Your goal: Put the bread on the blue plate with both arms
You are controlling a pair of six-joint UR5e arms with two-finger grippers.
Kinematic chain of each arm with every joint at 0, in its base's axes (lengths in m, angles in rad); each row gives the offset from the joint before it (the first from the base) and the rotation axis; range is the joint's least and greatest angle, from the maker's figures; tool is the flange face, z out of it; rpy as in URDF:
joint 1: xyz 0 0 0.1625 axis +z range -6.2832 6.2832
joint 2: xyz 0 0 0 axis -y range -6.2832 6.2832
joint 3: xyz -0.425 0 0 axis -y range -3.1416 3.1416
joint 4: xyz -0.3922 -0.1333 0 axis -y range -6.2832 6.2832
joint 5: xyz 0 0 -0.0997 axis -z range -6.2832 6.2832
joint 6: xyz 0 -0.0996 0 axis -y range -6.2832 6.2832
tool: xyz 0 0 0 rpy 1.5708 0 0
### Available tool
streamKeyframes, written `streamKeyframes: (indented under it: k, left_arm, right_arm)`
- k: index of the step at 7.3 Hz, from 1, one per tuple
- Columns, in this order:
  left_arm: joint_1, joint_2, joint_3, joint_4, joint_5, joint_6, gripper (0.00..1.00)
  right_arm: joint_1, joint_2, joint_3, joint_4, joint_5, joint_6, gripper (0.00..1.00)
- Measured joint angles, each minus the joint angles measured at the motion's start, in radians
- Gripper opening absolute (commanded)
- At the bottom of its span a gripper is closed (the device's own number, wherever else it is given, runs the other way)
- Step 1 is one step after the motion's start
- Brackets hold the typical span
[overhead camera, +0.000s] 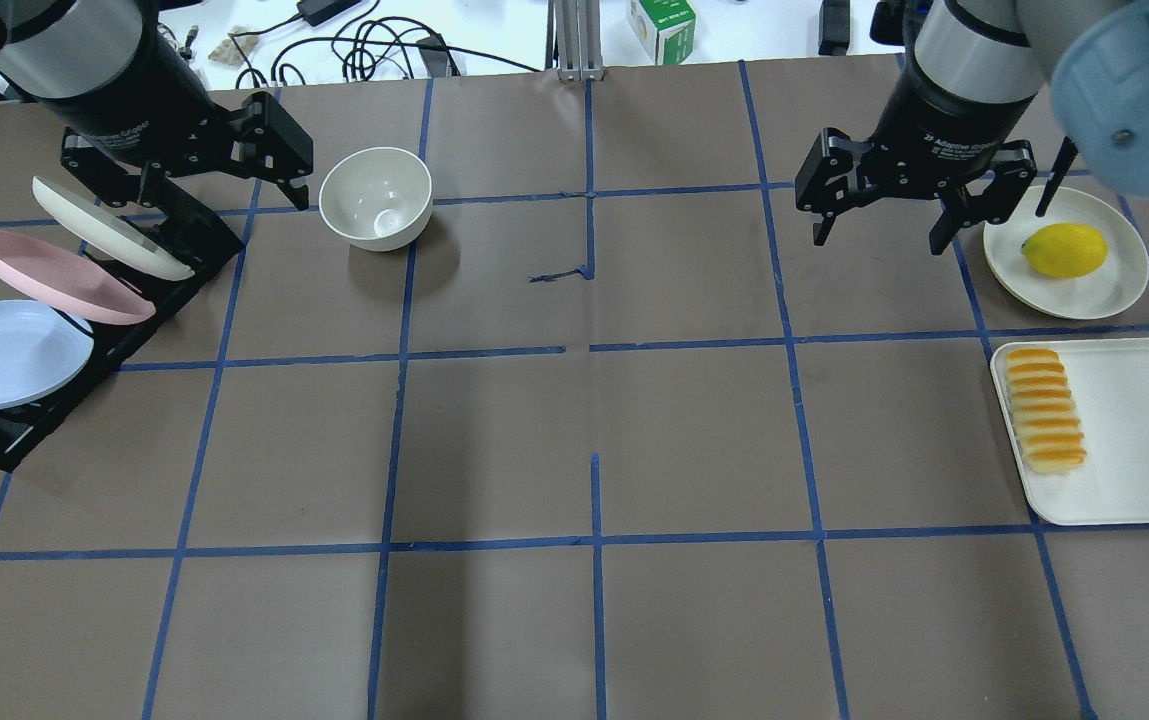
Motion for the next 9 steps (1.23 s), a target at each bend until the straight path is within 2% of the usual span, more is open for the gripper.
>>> streamKeyframes:
  k: [2,4,6,9]
  left_arm:
    - [0.004,-0.001,-0.003,-0.001,0.0,-0.012,1.0]
    - [0.061,-0.003,-0.005,0.004,0.002,-0.004,1.0]
    - [0.232,-0.002,0.0,0.009,0.009,0.046,1.0]
    - [0.552,-0.044,0.008,0.079,0.01,0.31,1.0]
  right_arm:
    - [-0.001,0.0,0.0,0.002,-0.001,-0.003,1.0]
    - [-0.009,0.002,0.001,0.011,-0.003,-0.01,1.0]
    - [-0.037,0.013,0.003,0.005,-0.021,-0.035,1.0]
    - [-0.256,0.079,0.021,-0.034,-0.085,-0.205,1.0]
